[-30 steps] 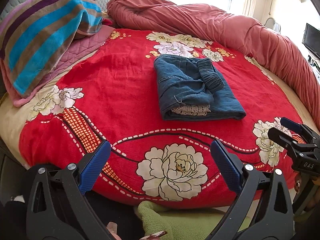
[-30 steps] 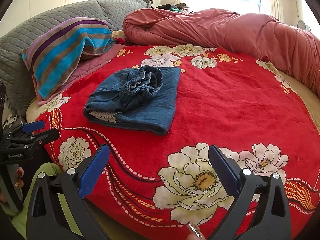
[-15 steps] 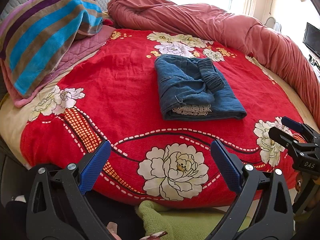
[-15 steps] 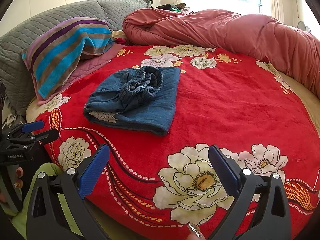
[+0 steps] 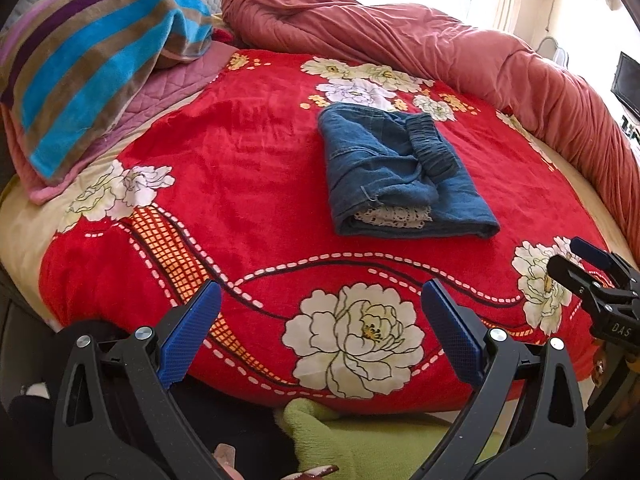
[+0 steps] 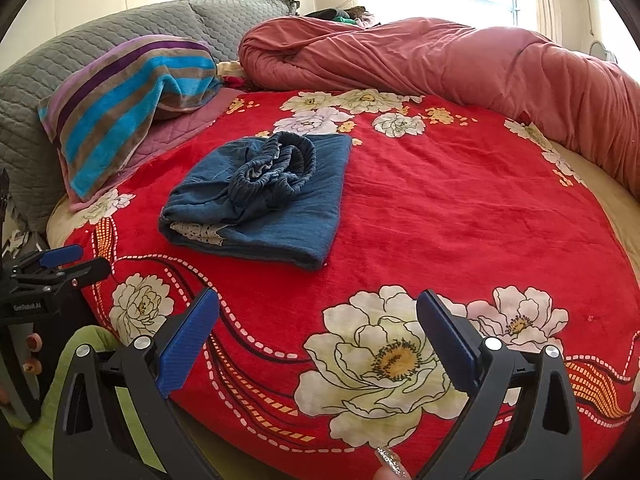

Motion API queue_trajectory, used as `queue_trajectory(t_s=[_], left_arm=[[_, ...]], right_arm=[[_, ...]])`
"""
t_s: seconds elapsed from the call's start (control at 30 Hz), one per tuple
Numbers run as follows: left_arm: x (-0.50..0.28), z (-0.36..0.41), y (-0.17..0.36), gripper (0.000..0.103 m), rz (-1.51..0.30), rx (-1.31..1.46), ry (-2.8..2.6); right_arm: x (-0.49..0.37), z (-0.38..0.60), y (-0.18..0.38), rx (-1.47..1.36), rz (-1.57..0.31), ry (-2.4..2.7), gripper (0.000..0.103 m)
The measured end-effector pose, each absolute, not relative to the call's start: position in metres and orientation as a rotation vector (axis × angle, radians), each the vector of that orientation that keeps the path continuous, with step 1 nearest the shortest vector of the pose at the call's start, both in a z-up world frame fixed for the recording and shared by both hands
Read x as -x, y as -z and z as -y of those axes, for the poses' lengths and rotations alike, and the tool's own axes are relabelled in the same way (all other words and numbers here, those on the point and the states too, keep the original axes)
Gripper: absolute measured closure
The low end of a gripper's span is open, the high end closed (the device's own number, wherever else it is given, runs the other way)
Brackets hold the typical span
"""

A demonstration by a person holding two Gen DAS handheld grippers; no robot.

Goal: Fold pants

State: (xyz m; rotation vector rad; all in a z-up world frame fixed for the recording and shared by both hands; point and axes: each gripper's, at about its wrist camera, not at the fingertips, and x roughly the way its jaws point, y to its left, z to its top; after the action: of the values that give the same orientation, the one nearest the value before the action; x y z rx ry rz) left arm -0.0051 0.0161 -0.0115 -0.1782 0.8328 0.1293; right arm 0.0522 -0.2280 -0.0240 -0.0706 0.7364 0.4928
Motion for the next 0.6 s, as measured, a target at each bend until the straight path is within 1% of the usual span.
queue_trajectory(t_s=[0.2,0.4,0.47,0.6], left_arm=[[0.003,-0.027,0.012,0.010,-0.837,0.190,-0.168],[-0.004,-0.060,0.008,0.009,-0.813,0.247,-0.198],[-0.012,-0.088,0.008,0.010,-0.821,0.293,-0.247],[-0.039,-0.172,0.017,0.009,-0.874,0.350,-0.399]], right_arm=[[-0.059,0.241,0.025,0.059,-0.735,-0.458,0.005],[-0.080,0.276,0.030,0.002,-0.742,-0.369,0.005],[-0.098,0.303,0.031,-0.032,-0.744,-0.301,0.005],[-0.140,0.370,0.031,-0.055,-0.723,-0.116,0.005]])
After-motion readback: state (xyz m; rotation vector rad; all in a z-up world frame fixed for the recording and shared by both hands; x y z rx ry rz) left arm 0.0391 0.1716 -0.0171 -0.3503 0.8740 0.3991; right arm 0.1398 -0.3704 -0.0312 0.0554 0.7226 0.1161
